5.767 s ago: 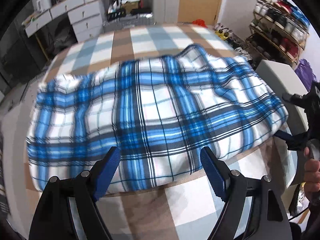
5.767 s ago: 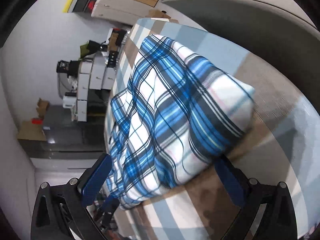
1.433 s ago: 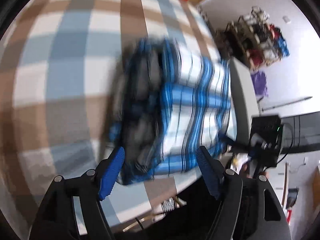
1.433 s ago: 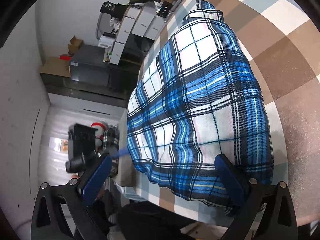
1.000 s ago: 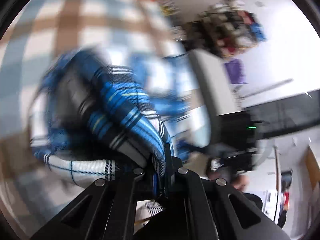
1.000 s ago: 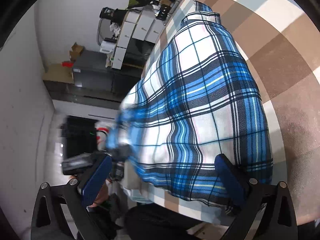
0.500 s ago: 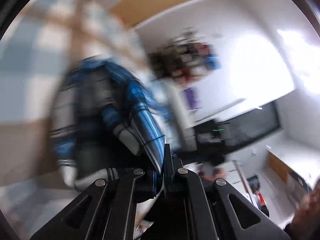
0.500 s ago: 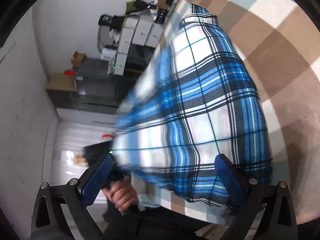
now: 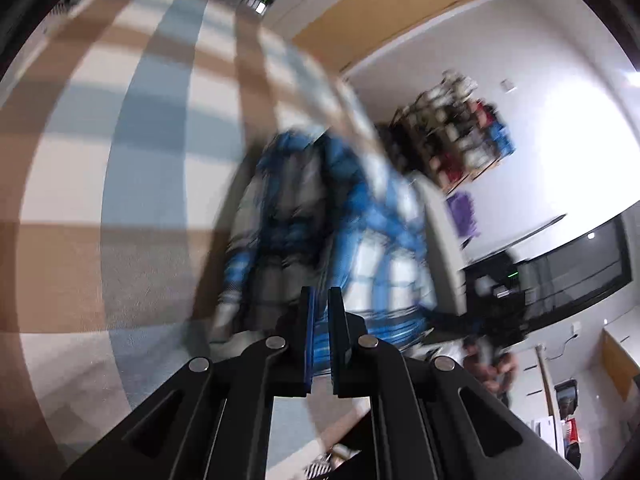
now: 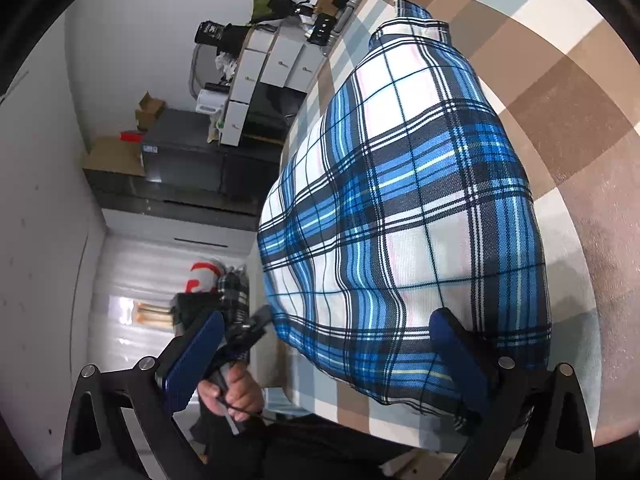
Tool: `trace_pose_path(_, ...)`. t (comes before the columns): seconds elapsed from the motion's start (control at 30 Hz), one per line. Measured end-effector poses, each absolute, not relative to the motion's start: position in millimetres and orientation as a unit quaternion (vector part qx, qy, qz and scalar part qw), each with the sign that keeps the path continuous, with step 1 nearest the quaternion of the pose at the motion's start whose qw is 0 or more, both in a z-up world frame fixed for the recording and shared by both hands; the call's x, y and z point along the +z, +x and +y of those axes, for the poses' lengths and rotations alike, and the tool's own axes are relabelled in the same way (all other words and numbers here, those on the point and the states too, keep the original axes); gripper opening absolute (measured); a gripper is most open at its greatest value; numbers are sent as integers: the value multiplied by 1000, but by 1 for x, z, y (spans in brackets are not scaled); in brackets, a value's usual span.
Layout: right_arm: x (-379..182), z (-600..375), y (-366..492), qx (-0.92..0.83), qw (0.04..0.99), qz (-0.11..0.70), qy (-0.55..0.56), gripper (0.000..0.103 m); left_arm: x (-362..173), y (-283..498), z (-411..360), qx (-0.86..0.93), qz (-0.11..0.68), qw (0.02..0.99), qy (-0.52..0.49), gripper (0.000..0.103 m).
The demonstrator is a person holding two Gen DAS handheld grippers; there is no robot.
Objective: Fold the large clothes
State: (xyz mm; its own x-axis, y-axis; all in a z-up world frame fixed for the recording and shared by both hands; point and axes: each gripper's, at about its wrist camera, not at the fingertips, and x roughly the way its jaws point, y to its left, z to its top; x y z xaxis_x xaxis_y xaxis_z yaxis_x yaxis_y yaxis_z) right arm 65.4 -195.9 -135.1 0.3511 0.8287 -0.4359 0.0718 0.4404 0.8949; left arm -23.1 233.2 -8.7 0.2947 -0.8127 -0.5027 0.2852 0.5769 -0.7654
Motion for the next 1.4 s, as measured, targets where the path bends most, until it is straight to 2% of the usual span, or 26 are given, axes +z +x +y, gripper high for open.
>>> trace_pose_path(0.1,-134,-196,65,277,684,498,456,103,-3,-26,231,-370,465,756,-276,2)
trace_pose_path(0.27,-134,-195,64,280,680,498,459,103,-31,-24,203,-330,534,731,-267,5)
trace_pose_path(0.33,-134,-196,63,280,679,498,461,103,-44,-27,186,-317,571,715,-249,14)
trace_pose_path(0.37,-134,-195,63,280,679,499,461,103,-44,-29,180,-309,576,720,-232,23)
trace_pose_path(0.4,-133,-195,63,280,679,499,461,103,-43,-30,175,-304,575,727,-218,27)
trace_pose_path(0.57,-132,-194,64,283,679,500,456,103,-29,-25,161,-277,575,750,-174,35)
trace_pose_path(0.63,-132,-193,64,283,679,500,457,103,-24,-23,159,-274,578,751,-167,44)
trace_pose_path(0.7,-132,-194,64,283,678,501,457,103,-19,-24,156,-278,583,746,-162,62)
trace_pose_path(0.97,-134,-195,63,285,676,502,459,103,-3,-20,162,-217,572,787,-86,68)
trace_pose_path(1.27,-135,-196,62,286,676,502,458,103,-31,-7,134,-276,613,737,-73,66)
trace_pose_path(1.33,-135,-195,61,286,675,501,459,103,-21,-10,124,-296,583,755,-59,33)
trace_pose_path(1.37,-135,-194,62,286,676,501,459,103,-16,-10,122,-311,576,754,-64,5)
trace_pose_path(1.4,-135,-194,62,286,675,501,459,103,-10,-11,121,-331,568,749,-82,5)
